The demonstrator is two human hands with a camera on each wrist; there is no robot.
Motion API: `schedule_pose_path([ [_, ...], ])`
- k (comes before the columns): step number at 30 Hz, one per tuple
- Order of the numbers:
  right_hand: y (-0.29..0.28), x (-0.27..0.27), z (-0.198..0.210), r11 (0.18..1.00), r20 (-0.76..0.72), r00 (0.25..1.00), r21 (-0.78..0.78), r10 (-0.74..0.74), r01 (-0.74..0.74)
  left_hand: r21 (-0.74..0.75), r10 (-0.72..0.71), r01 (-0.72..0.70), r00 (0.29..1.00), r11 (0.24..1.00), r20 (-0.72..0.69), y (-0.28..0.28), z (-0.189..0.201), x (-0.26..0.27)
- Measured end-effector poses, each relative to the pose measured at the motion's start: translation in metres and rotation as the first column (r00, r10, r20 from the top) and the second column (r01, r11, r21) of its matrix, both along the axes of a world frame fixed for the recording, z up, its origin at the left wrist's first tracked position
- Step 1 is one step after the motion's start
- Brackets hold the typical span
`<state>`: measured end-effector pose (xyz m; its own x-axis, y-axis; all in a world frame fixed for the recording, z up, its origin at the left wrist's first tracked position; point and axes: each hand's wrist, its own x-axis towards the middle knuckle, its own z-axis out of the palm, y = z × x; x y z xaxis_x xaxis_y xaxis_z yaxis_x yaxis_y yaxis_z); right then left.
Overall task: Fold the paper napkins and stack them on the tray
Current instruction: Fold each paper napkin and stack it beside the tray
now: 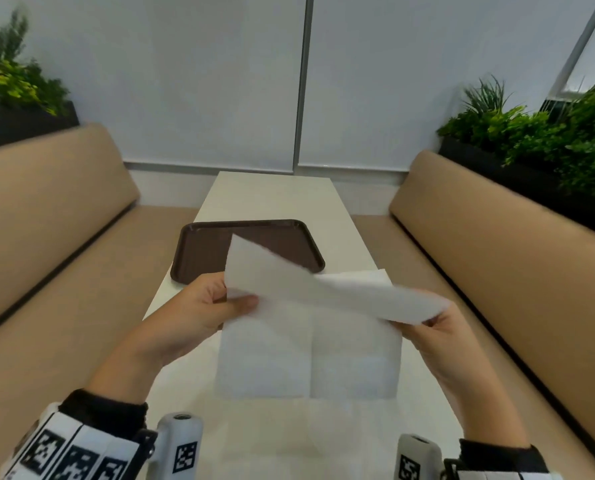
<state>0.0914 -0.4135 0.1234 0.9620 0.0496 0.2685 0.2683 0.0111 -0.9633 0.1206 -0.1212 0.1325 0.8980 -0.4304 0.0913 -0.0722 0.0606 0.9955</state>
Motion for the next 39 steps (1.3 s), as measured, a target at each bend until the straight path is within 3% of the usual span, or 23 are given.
schedule_pose_path([
  [4,-0.004,-0.001,0.001,0.998,-0.062,0.996,-0.032,0.058,-0.060,0.108,0.029,-0.034,0.998,0.994,0.052,0.005,0.000,-0.002],
  [12,-0.010,0.000,-0.005,0.988,0.023,0.995,-0.117,0.101,-0.098,0.034,0.150,-0.150,0.989,0.988,0.003,0.012,-0.002,0.002],
  [15,-0.013,-0.002,-0.007,0.972,0.055,0.986,-0.184,0.159,-0.147,-0.004,0.141,-0.142,0.988,0.990,0.060,0.011,0.005,0.000],
  [20,-0.014,-0.006,0.004,0.887,0.033,0.928,-0.309,0.371,-0.343,0.197,0.065,-0.121,0.962,0.973,0.266,0.006,0.019,-0.004],
  [24,0.023,0.008,0.026,0.670,0.021,0.835,-0.608,0.550,-0.426,0.483,-0.171,-0.033,0.912,0.875,0.373,-0.014,0.037,-0.003],
  [26,0.041,0.017,0.030,0.612,0.004,0.844,-0.691,0.537,-0.386,0.611,-0.245,-0.054,0.886,0.790,0.394,-0.024,0.044,0.002],
  [29,0.041,0.029,0.028,0.606,-0.019,0.882,-0.719,0.472,-0.340,0.705,-0.274,-0.098,0.877,0.702,0.395,-0.027,0.048,0.013],
  [35,0.003,0.051,-0.001,0.582,-0.169,0.909,-0.720,0.382,-0.378,0.576,-0.104,-0.130,0.929,0.807,0.355,-0.022,0.054,0.028],
  [37,-0.014,0.060,-0.014,0.631,-0.190,0.926,-0.686,0.326,-0.363,0.510,-0.043,-0.124,0.952,0.851,0.302,-0.021,0.045,0.041],
  [39,-0.031,0.070,-0.025,0.738,-0.194,0.949,-0.597,0.248,-0.314,0.463,0.023,-0.140,0.968,0.875,0.250,-0.023,0.030,0.058],
])
